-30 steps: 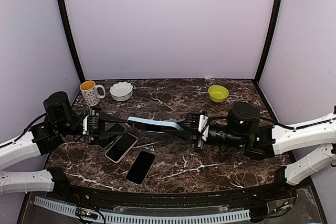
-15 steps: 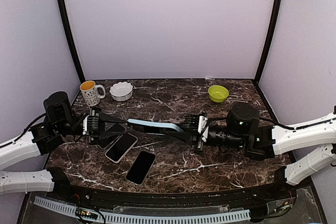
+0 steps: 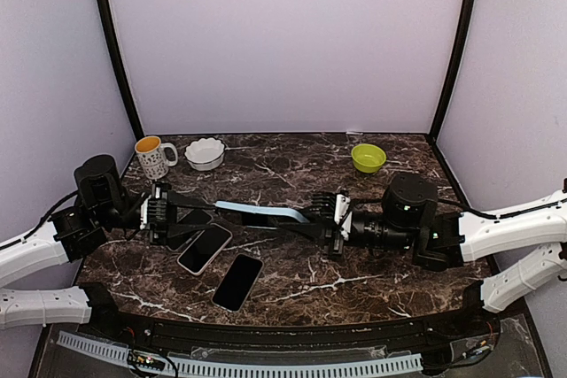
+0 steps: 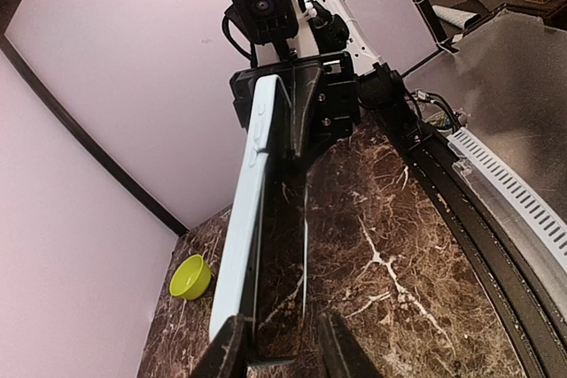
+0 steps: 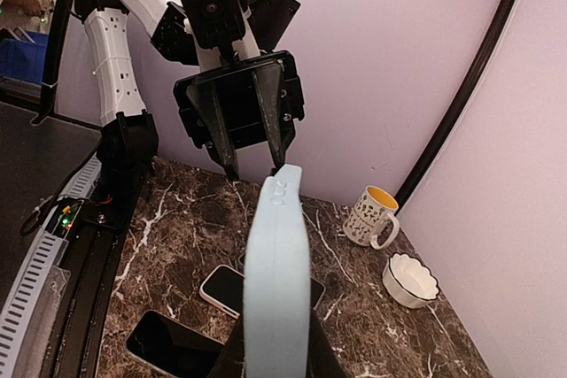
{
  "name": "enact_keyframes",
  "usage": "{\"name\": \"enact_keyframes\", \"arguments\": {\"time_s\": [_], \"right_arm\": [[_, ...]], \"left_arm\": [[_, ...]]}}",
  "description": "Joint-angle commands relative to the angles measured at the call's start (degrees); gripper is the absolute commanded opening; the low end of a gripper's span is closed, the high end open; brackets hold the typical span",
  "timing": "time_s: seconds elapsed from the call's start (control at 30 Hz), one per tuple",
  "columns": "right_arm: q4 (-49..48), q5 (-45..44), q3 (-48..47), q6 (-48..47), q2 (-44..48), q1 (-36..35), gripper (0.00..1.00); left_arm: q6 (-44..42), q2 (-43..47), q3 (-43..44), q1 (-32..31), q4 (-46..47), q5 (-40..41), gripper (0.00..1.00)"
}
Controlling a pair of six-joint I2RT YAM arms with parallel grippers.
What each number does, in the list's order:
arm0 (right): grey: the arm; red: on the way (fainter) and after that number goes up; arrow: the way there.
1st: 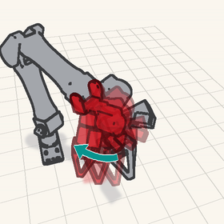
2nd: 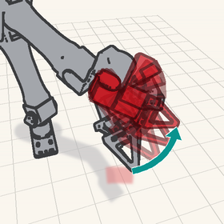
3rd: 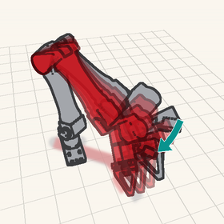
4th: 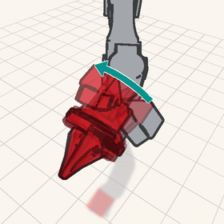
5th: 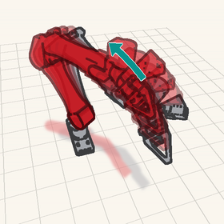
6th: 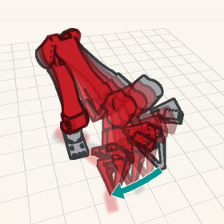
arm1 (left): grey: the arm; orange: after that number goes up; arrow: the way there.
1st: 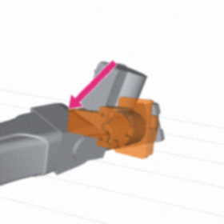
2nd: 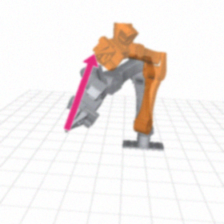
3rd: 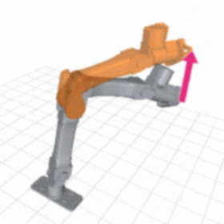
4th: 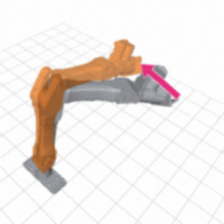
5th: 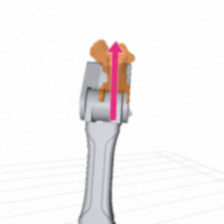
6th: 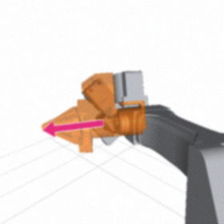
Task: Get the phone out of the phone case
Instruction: Pass from the right arm to the left
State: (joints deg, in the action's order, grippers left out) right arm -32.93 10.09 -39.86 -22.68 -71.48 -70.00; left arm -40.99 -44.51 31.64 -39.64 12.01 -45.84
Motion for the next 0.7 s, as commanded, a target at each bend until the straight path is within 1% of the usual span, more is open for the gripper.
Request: {"name": "enact_keyframes", "arguments": {"time_s": [0.0, 0.2, 0.67], "right_arm": [[-8.5, 5.5, -3.3, 1.4, 1.7, -1.3, 0.00], [-10.9, 9.7, -3.2, 3.3, 1.1, -1.8, 0.00], [-12.0, 13.5, -4.6, 3.9, -1.3, -3.4, 0.00]], "left_arm": [[-0.6, -0.5, -0.1, 0.3, -1.5, 0.1, 0.32], [-1.2, -1.6, 0.2, 0.3, -2.7, 0.0, 0.32], [0.2, -2.6, -0.3, 0.2, -1.1, 1.1, 0.33]]}}
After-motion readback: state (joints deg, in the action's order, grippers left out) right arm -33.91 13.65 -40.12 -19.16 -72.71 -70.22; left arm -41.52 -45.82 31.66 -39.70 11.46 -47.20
